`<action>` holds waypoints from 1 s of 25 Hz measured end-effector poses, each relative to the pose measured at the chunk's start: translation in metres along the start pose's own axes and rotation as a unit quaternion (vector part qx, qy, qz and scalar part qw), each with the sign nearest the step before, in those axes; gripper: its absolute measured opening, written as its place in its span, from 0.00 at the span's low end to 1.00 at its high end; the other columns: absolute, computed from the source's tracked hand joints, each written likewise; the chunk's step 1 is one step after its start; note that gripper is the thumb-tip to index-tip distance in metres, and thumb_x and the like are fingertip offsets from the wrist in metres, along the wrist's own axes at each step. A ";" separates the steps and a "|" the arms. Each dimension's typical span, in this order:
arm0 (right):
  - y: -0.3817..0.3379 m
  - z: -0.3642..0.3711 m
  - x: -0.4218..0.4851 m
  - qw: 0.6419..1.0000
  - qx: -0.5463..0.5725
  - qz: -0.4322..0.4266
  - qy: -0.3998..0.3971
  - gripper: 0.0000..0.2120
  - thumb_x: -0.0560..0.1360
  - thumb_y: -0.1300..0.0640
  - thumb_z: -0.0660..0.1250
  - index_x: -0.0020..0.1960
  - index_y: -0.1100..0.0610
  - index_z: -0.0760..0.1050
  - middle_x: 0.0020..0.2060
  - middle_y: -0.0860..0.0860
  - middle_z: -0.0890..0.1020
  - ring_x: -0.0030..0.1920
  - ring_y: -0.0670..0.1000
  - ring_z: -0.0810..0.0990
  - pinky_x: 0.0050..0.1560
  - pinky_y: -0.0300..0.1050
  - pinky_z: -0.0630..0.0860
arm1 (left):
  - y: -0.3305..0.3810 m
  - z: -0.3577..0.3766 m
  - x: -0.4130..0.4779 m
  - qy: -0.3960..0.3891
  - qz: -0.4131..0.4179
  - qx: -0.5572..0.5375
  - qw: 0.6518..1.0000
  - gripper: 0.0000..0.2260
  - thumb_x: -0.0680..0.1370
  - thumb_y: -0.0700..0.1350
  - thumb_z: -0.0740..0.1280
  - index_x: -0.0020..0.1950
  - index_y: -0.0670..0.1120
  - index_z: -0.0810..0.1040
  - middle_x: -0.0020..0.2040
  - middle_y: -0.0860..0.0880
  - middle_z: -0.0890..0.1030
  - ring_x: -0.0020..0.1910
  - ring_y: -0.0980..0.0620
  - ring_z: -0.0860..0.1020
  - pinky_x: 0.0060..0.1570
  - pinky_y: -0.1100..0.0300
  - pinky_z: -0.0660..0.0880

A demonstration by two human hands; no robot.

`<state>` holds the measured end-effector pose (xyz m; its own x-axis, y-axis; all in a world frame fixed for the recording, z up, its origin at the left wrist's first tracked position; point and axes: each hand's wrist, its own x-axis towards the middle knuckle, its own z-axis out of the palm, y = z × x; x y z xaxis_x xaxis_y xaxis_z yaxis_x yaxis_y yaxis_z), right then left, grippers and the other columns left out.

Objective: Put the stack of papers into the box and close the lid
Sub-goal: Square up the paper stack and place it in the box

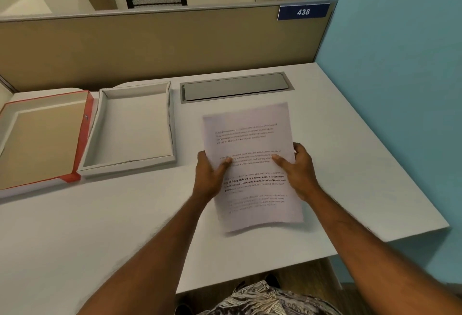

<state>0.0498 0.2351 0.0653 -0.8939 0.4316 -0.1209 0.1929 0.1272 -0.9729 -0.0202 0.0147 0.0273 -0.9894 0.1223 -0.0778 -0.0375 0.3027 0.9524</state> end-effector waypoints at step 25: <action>-0.094 0.020 0.036 0.980 0.065 -0.155 0.109 0.13 0.73 0.38 0.59 0.43 0.46 0.75 0.36 0.48 0.80 0.38 0.49 0.81 0.30 0.32 0.76 | 0.126 -0.021 0.029 0.239 0.109 -0.122 0.957 0.19 0.77 0.59 0.58 0.39 0.46 0.77 0.33 0.52 0.75 0.35 0.57 0.74 0.33 0.63 0.69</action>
<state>-0.0082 0.2209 0.1483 -0.7908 0.5729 0.2154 -0.1402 0.1730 -0.9749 -0.0569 0.0371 0.1515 -0.9264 -0.3068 0.2182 0.2025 0.0825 0.9758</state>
